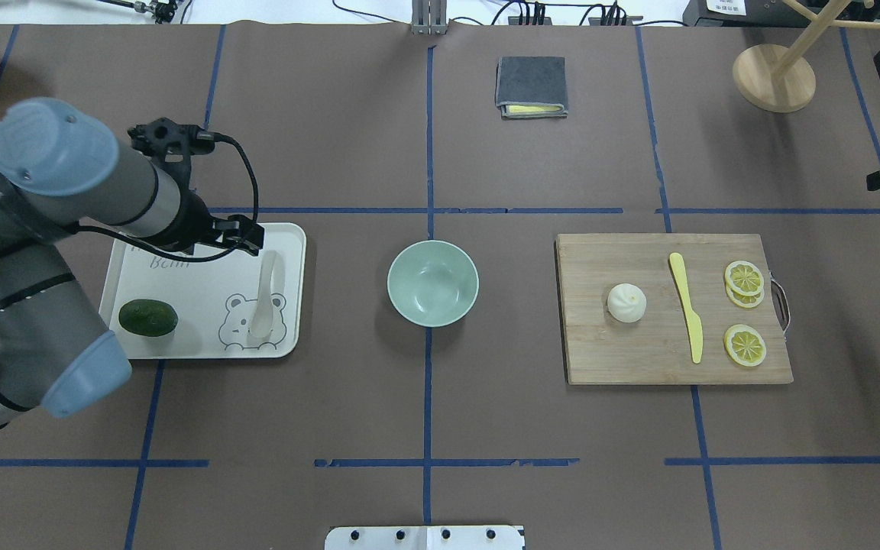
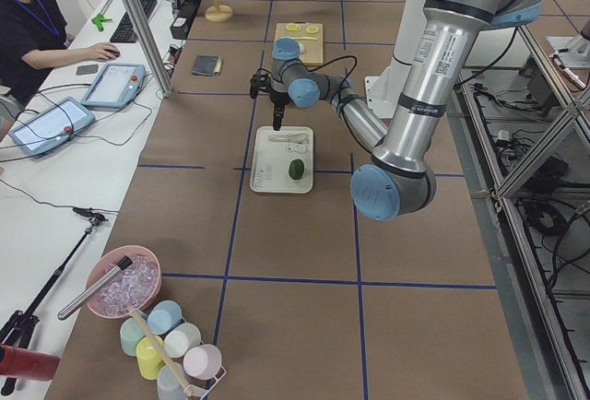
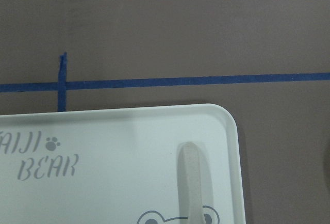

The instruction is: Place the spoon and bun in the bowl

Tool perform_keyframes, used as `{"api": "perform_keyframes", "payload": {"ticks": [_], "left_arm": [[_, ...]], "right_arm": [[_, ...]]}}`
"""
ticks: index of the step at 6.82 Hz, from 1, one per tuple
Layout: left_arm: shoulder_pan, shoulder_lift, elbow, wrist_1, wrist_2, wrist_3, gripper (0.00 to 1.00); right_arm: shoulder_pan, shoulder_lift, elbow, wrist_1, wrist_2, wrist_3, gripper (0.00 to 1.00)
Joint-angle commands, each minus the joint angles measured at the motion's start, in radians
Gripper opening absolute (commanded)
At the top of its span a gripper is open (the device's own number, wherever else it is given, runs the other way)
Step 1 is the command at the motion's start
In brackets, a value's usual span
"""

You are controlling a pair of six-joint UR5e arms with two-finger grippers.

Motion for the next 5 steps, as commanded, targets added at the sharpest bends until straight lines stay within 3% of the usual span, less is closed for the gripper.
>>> {"api": "perform_keyframes", "payload": {"ticks": [1,5], "left_arm": [[0.074,-0.014,0.106,-0.102,0.069,-0.059,0.95],[0.102,-0.035,0.174,-0.105,0.076,-0.060,0.85]], "right_arm": [[-0.089,0.000,0.046,0.032,-0.011,0.115,1.00],[-0.169,0.027,0.077,0.027,-0.043,0.203,1.00]]}}
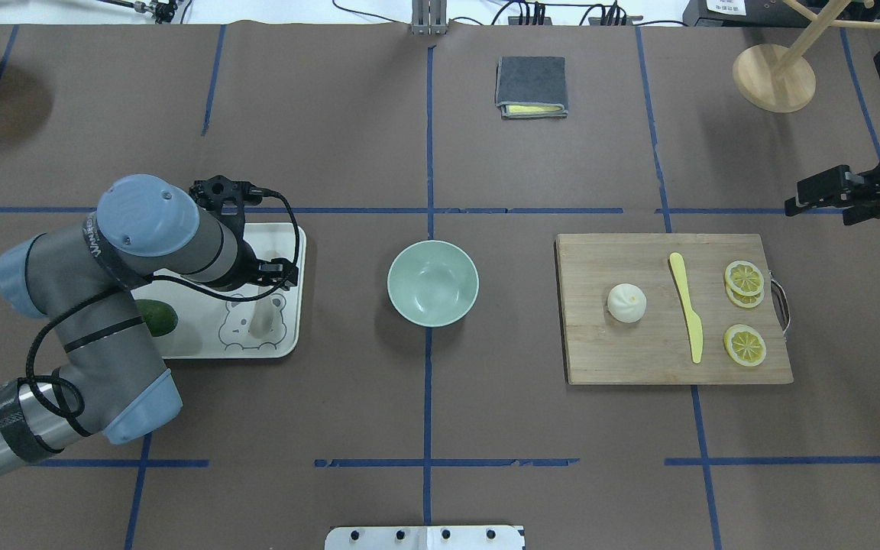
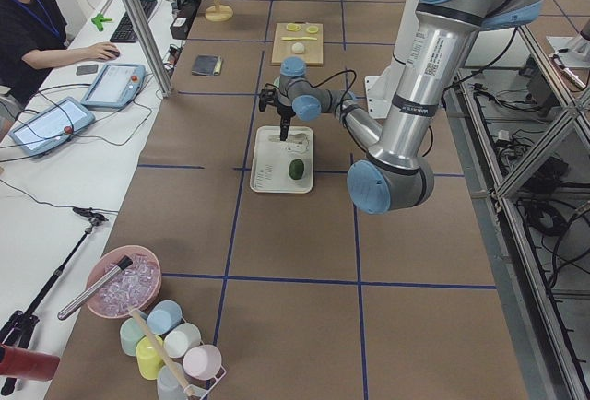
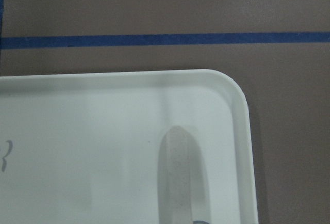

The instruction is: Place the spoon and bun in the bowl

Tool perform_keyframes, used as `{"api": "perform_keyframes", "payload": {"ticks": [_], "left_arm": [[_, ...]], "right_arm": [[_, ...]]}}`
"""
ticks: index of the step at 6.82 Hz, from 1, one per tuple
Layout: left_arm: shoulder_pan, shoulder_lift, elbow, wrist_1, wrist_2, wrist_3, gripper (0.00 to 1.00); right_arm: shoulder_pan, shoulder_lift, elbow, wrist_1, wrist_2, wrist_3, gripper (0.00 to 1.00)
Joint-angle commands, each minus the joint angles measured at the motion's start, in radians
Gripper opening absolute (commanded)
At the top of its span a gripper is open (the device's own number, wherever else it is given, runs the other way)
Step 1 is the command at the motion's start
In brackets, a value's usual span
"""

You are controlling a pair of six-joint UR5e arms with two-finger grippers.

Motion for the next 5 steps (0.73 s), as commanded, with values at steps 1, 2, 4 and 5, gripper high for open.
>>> {"api": "perform_keyframes", "payload": {"ticks": [1,2,4,5], "left_arm": [[0.003,-0.006,0.026,-0.002,0.001,0.002,0.82],[0.003,-0.016,0.041,-0.002,0.001,0.005,0.79],[0.003,-0.018,0.048,-0.002,0.001,0.004,0.74],[0.003,-0.018,0.049,-0.004,0.001,0.004,0.68]], "right_arm": [[-0.014,0.015,0.002,-0.004,-0.005,0.014,1.00],[-0.014,0.015,0.005,-0.004,-0.005,0.014,1.00],[-0.014,0.015,0.010,-0.004,-0.005,0.014,1.00],[-0.014,0.015,0.010,-0.004,-0.005,0.014,1.00]]}}
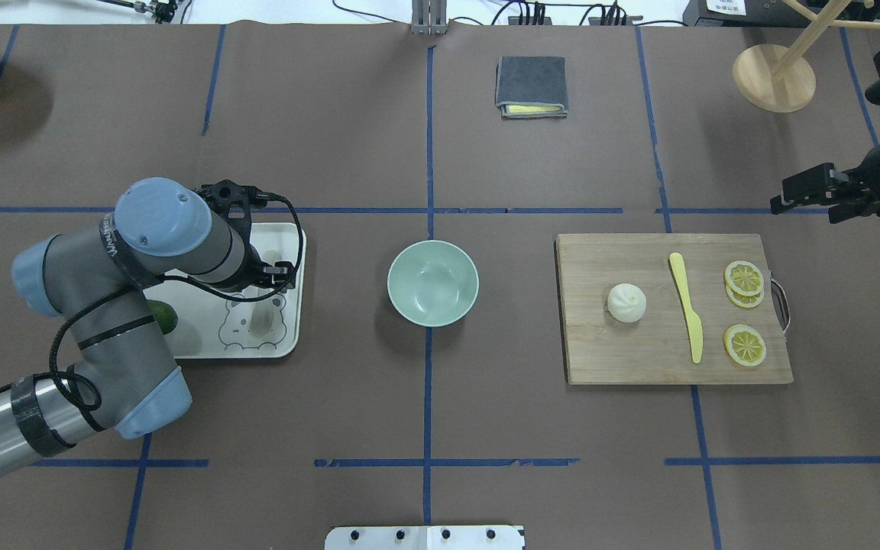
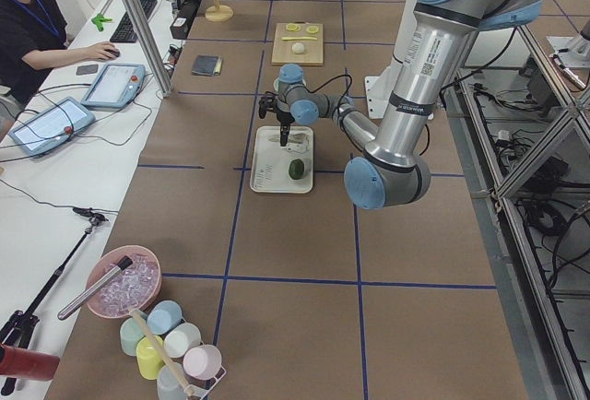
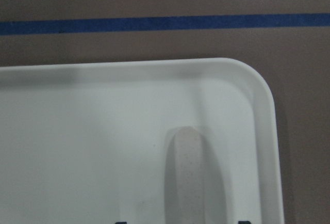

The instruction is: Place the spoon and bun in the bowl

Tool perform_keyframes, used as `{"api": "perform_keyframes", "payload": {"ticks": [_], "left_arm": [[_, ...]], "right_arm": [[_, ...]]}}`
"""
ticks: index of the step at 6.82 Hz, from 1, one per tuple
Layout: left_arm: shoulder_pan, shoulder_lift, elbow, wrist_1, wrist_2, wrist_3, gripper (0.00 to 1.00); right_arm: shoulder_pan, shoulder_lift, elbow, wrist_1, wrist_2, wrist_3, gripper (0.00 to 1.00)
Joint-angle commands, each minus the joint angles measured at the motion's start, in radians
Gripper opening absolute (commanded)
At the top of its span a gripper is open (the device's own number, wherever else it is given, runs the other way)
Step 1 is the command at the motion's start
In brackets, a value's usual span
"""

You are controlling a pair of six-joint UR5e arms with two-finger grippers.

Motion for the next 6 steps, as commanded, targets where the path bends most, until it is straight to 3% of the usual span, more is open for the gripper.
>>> {"api": "perform_keyframes", "payload": {"ticks": [1,2,3,4,6], "left_arm": [[0.000,-0.002,0.003,-0.001,0.000,0.000,0.58],[0.000,-0.001,0.003,0.000,0.000,-0.002,0.39],[0.000,-0.002,-0.002,0.000,0.000,-0.003,0.09],[-0.001,-0.002,-0.003,-0.001,0.000,-0.005,0.00],[-0.026,-0.002,-0.017,0.002,-0.002,-0.005,0.00]], "right_arm": [[0.000,0.000,-0.001,0.000,0.000,0.000,1.00],[0.000,0.000,-0.001,0.000,0.000,0.000,1.00],[-0.002,0.000,0.001,-0.002,0.000,0.000,1.00],[-0.002,0.002,0.001,0.000,0.000,0.000,1.00],[-0.005,0.008,0.001,0.000,0.000,0.000,1.00]]}}
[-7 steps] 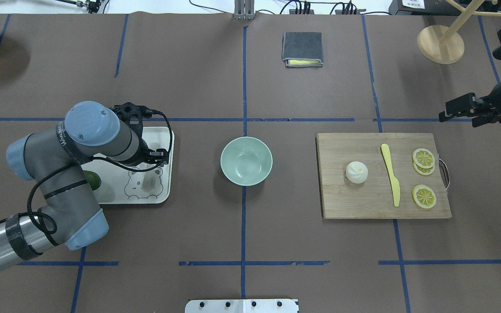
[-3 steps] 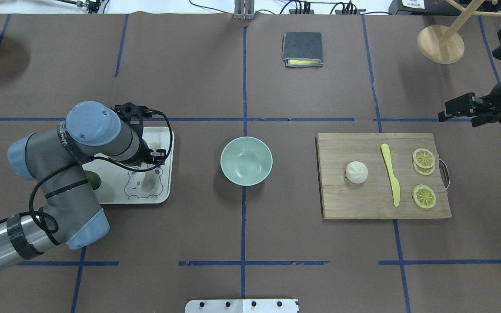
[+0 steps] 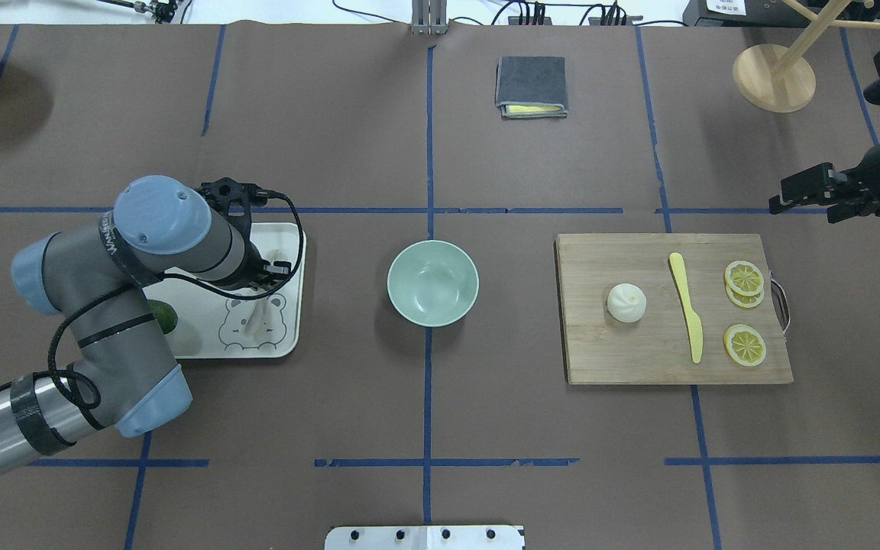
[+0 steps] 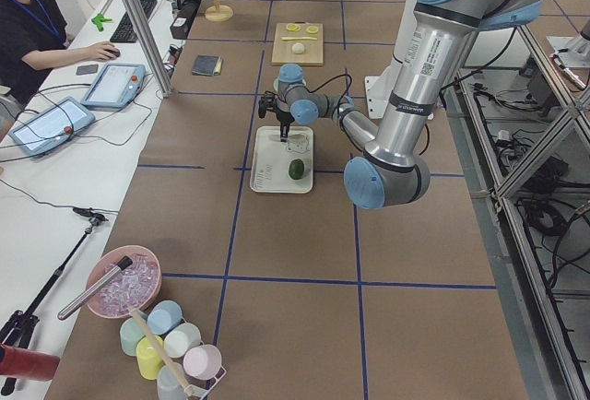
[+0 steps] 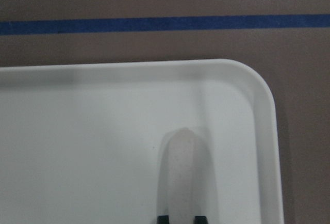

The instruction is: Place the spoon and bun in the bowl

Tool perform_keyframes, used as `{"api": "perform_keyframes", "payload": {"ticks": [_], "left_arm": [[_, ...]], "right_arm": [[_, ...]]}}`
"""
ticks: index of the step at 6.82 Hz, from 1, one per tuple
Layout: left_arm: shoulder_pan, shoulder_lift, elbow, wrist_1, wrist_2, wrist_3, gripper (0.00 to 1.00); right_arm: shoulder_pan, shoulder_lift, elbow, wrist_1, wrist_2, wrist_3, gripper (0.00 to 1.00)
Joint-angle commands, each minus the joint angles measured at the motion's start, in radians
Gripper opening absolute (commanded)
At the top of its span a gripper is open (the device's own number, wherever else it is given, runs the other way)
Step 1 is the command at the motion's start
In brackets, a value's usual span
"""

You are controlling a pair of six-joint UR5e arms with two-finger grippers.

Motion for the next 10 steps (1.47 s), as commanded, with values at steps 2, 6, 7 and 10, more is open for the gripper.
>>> {"api": "perform_keyframes", "payload": {"ticks": [2,6,7,10], "left_arm": [[-0.120,0.012,-0.060,0.034,-0.001,0.017,0.00],[-0.140,-0.112,-0.074,0.118,-0.004,-0.148,0.00],[-0.118,-0.153,-0.058,0.118,-0.004,-0.227,0.00],[-0.100,-0.195,-0.046,0.118,-0.004,-0.280,0.00]], "right_arm": [[-0.041,0.047,-0.001,-0.001,-0.005,0.068,1.00],[-0.317,0.175,-0.003,-0.042,-0.245,0.277,1.00],[-0.394,0.205,-0.003,-0.073,-0.318,0.314,1.00],[-0.512,0.210,-0.017,-0.144,-0.405,0.318,1.00]]}}
